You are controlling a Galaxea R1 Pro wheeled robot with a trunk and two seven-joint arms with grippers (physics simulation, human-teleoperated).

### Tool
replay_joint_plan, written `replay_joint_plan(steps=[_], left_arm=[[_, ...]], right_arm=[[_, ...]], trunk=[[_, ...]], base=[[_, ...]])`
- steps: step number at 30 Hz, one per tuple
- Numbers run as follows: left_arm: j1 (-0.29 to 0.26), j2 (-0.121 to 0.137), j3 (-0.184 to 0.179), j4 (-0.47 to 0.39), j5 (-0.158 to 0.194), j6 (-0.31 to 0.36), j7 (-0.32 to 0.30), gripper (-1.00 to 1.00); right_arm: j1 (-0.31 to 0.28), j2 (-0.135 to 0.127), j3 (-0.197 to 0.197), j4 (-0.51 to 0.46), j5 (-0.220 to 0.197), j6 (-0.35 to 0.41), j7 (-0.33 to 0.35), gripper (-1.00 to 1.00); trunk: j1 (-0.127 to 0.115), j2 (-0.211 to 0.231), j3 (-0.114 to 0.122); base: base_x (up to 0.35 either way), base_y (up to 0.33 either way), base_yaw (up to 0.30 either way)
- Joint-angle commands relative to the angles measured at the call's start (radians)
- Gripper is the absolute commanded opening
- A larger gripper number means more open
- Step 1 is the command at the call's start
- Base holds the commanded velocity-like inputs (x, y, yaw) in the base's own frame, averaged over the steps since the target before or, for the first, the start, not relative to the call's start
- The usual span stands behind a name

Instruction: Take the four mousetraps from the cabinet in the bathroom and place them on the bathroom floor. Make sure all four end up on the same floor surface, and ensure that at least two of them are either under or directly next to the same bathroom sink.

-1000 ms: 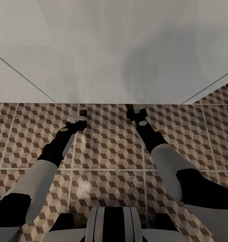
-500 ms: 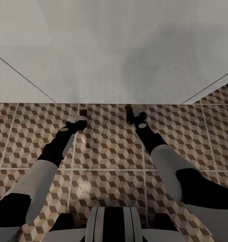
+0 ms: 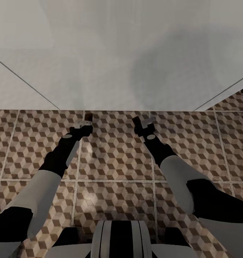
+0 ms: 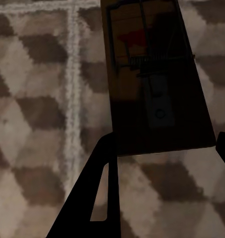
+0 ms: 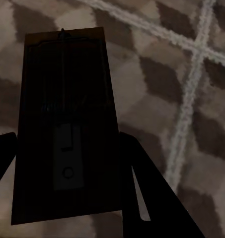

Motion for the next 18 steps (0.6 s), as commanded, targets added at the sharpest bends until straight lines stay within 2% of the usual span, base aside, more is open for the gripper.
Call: replay_joint_plan(steps=[1, 18], left_arm=[[0.0, 0.002, -0.005, -0.004, 0.006, 0.006, 0.009, -1.0], [0.0, -0.005, -0.007, -0.019, 0.007, 0.007, 0.009, -1.0]], right_arm=[[0.0, 0.0, 0.005, 0.0, 0.004, 0.004, -0.009, -1.0], [-0.001, 0.0, 0.004, 0.032, 0.005, 0.008, -0.009, -1.0]], trunk=[[0.0, 0.0, 0.0], [0.0, 0.0, 0.0]], base=[[0.0, 0.0, 0.0], [0.0, 0.0, 0.0]])
